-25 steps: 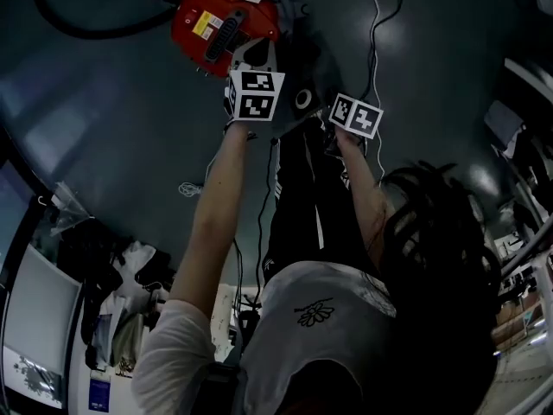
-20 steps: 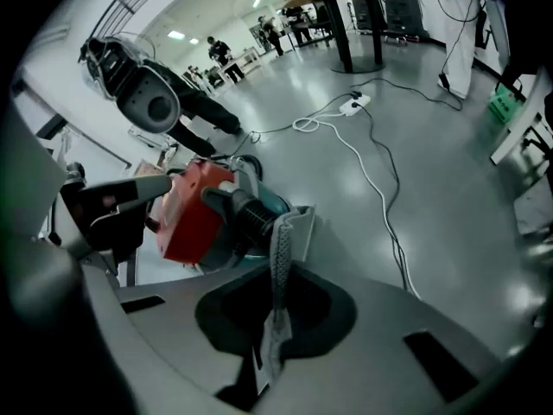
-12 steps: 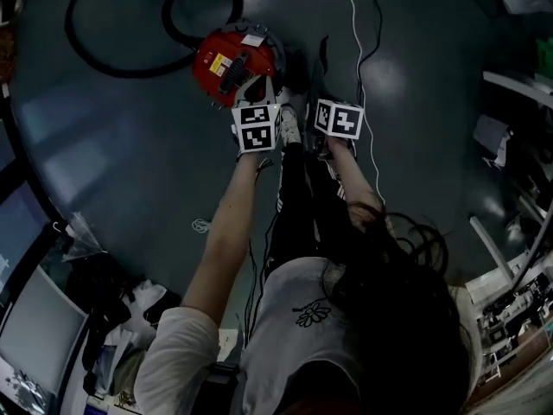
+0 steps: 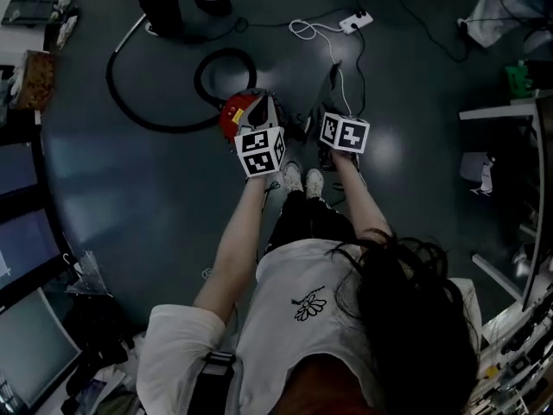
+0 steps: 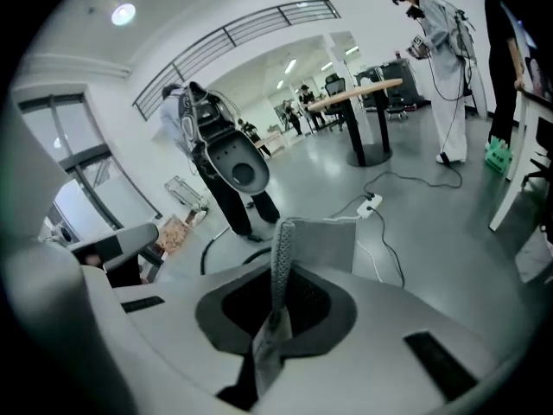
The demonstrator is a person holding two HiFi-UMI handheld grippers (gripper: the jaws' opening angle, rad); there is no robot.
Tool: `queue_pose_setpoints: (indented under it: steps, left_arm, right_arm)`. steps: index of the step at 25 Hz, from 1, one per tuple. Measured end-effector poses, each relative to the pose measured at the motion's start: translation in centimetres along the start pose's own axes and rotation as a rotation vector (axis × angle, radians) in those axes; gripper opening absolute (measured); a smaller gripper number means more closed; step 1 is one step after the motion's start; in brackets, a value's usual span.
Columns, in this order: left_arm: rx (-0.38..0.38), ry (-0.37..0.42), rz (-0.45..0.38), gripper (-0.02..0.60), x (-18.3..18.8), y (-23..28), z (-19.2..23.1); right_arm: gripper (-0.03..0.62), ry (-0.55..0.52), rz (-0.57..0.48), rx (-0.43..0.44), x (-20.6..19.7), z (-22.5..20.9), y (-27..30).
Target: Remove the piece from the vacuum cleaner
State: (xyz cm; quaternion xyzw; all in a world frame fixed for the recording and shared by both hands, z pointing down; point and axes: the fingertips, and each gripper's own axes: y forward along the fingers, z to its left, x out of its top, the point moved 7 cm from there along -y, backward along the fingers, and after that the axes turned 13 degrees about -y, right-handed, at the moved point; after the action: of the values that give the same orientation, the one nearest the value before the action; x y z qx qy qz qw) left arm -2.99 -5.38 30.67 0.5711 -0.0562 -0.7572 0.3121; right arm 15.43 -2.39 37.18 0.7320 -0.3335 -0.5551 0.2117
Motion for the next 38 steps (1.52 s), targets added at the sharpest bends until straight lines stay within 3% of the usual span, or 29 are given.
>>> queue_pose_setpoints:
  steps: [9, 13, 18, 26, 38]
  left_arm:
    - [-0.1, -0.011, -0.342, 0.005, 12.7, -7.5, -3.4]
    - [-0.145, 0.005, -0.422, 0.005, 16.0, -9.5, -3.2]
    - [-0.177, 0.024, -0.465, 0.005, 17.9, -10.2, -3.1]
    - [-0.176, 0.012, -0.472, 0.005, 17.9, -10.4, -2.4]
    - [-0.15, 0.014, -0.458, 0.005, 14.9, -8.0, -2.4]
  right_arm:
    - [0.023, -0.079, -0.35, 0.088, 11.3, 5.8, -10.1]
    - [0.025, -0.115, -0.46, 0.108, 15.0, 7.9, -13.2]
    - [0.023, -0.141, -0.537, 0.125, 17.5, 9.3, -14.7]
    - [0.023, -0.219, -0.535, 0.077, 17.3, 10.0, -14.4]
    - [0.023, -0.238, -0.534, 0.121, 16.8, 8.6, -11.5]
